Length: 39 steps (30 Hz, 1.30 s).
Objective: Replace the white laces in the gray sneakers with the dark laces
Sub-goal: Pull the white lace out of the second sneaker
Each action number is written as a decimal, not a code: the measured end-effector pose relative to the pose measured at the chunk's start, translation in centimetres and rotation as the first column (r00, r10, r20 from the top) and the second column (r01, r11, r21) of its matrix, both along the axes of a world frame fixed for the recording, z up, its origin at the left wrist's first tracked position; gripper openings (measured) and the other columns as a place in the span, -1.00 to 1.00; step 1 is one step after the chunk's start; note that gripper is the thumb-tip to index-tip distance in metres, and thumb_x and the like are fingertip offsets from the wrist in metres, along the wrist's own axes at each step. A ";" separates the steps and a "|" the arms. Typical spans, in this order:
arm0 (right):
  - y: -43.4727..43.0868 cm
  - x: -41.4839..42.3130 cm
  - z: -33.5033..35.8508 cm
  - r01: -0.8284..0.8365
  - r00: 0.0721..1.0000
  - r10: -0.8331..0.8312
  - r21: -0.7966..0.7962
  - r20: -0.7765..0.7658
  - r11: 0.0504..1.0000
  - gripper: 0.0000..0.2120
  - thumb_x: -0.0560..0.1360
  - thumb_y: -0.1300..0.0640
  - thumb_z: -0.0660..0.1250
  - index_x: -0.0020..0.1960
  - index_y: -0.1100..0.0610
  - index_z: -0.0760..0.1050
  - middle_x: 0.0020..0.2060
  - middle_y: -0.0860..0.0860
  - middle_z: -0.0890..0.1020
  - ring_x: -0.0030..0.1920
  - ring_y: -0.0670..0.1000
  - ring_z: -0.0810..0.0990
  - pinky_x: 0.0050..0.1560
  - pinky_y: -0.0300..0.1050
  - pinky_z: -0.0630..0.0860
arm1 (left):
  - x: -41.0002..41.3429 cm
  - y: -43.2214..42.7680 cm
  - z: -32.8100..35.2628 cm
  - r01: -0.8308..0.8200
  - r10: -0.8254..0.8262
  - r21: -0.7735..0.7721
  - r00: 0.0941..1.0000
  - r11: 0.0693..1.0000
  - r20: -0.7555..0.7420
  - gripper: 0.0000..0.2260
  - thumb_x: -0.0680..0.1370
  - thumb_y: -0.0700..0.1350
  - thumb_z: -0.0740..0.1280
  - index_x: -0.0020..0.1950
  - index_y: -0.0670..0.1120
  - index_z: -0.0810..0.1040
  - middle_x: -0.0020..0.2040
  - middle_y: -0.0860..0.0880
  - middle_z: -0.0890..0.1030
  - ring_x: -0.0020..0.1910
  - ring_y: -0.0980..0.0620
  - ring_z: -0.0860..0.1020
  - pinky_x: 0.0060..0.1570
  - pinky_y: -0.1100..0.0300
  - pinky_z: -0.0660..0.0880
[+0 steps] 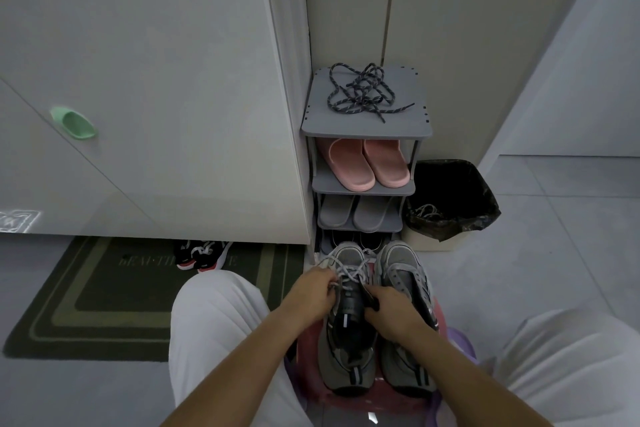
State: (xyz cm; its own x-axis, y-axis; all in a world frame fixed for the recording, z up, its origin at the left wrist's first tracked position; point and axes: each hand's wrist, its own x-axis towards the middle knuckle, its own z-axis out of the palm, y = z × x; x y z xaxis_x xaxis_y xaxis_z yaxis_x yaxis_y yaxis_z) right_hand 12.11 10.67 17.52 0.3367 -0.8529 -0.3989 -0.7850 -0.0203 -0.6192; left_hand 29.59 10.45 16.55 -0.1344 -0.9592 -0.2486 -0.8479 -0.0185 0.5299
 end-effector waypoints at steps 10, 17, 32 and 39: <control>-0.1 0.0 0.1 -0.002 1.000 0.002 0.006 0.003 1.000 -0.74 0.46 0.21 0.25 0.14 0.16 0.52 0.02 0.14 0.61 0.03 0.12 0.57 0.00 -0.14 0.47 | 1.1 0.0 0.4 -0.013 0.012 -0.025 0.999 1.000 -0.038 -0.73 0.54 -0.07 0.31 0.24 -0.03 0.56 0.07 -0.06 0.51 0.08 0.01 0.51 -0.10 0.38 0.27; 0.0 0.0 0.0 0.003 1.000 -0.004 0.013 0.003 1.000 -0.72 0.46 0.22 0.23 0.15 0.16 0.52 0.02 0.13 0.62 0.03 0.11 0.58 0.01 -0.12 0.49 | 1.1 -0.4 0.7 0.047 -0.045 -0.014 0.993 0.999 0.112 -0.75 0.59 0.02 0.23 0.21 0.03 0.57 0.11 0.00 0.50 0.09 0.04 0.51 0.06 0.19 0.44; 0.0 0.2 -0.1 0.019 1.000 -0.020 0.012 0.025 1.000 -0.76 0.45 0.23 0.24 0.10 0.16 0.53 -0.03 0.12 0.62 -0.04 0.08 0.58 -0.01 -0.08 0.53 | -0.2 -0.9 0.5 -0.035 0.041 0.103 0.998 0.994 -0.051 -0.85 0.54 -0.22 0.21 0.07 -0.16 0.48 0.03 -0.11 0.57 -0.07 0.01 0.50 -0.09 0.24 0.39; 0.0 0.1 -0.1 0.006 1.000 -0.006 0.019 0.014 1.000 -0.73 0.45 0.22 0.24 0.13 0.15 0.52 -0.01 0.12 0.62 -0.03 0.09 0.58 -0.03 -0.11 0.52 | -0.4 -1.0 0.6 -0.043 0.045 0.084 0.999 0.996 -0.017 -0.86 0.55 -0.20 0.22 0.06 -0.16 0.52 0.02 -0.11 0.58 0.01 -0.05 0.54 -0.04 0.19 0.43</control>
State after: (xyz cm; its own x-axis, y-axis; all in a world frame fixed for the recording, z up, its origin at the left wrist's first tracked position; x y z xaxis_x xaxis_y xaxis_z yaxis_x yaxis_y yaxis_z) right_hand 12.23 10.69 17.42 0.3372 -0.8472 -0.4106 -0.7762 -0.0033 -0.6305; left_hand 29.15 9.42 17.15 -0.0979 -0.9404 -0.3256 -0.8349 -0.1005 0.5411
